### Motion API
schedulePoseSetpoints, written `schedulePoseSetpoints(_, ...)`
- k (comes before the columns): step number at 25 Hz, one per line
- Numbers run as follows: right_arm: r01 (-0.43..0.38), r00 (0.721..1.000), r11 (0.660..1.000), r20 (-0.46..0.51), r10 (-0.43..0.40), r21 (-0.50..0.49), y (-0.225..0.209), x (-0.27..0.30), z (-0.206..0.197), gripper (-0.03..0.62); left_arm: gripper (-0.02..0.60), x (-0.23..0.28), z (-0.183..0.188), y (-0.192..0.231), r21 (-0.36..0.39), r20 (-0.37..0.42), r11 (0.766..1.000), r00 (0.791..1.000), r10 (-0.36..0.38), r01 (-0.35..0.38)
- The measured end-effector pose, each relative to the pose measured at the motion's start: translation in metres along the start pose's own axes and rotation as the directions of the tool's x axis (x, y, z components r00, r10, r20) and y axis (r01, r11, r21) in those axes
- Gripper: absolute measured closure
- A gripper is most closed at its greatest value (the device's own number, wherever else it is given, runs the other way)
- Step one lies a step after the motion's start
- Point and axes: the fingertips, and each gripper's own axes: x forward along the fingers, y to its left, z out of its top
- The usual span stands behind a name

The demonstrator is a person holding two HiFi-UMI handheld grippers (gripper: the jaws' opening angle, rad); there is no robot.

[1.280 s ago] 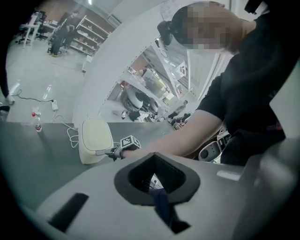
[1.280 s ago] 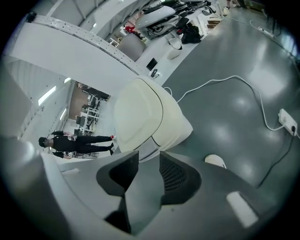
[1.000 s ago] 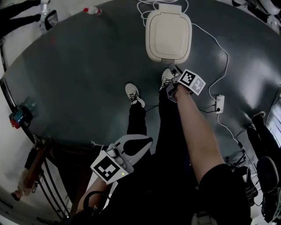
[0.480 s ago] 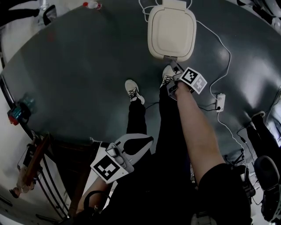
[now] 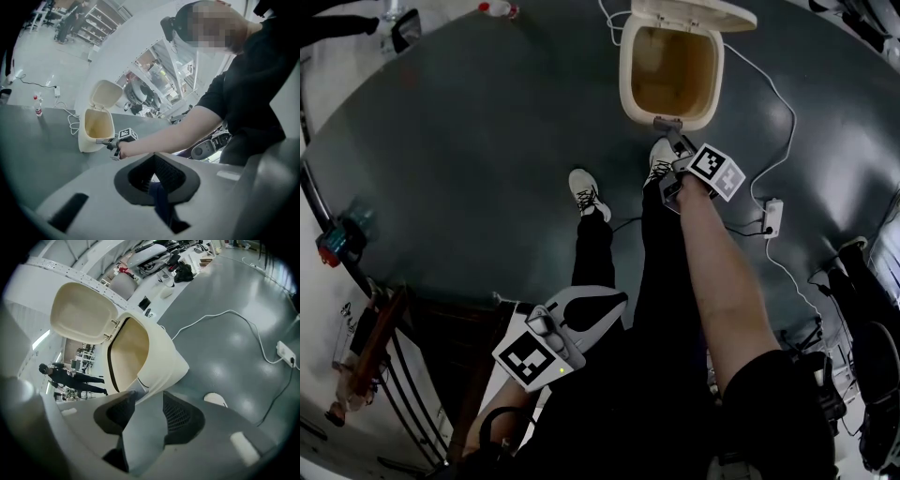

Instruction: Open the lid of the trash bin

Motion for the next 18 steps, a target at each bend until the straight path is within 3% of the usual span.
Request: schedulePoseSetpoints(18, 0.040, 0.998, 0.999, -0.040, -0.041, -0.029, 0.002, 0.000, 0.002, 0.409, 0.578, -0.005, 0.005, -0.009, 0.021, 0.011, 1.000, 1.000, -0.003, 0.003)
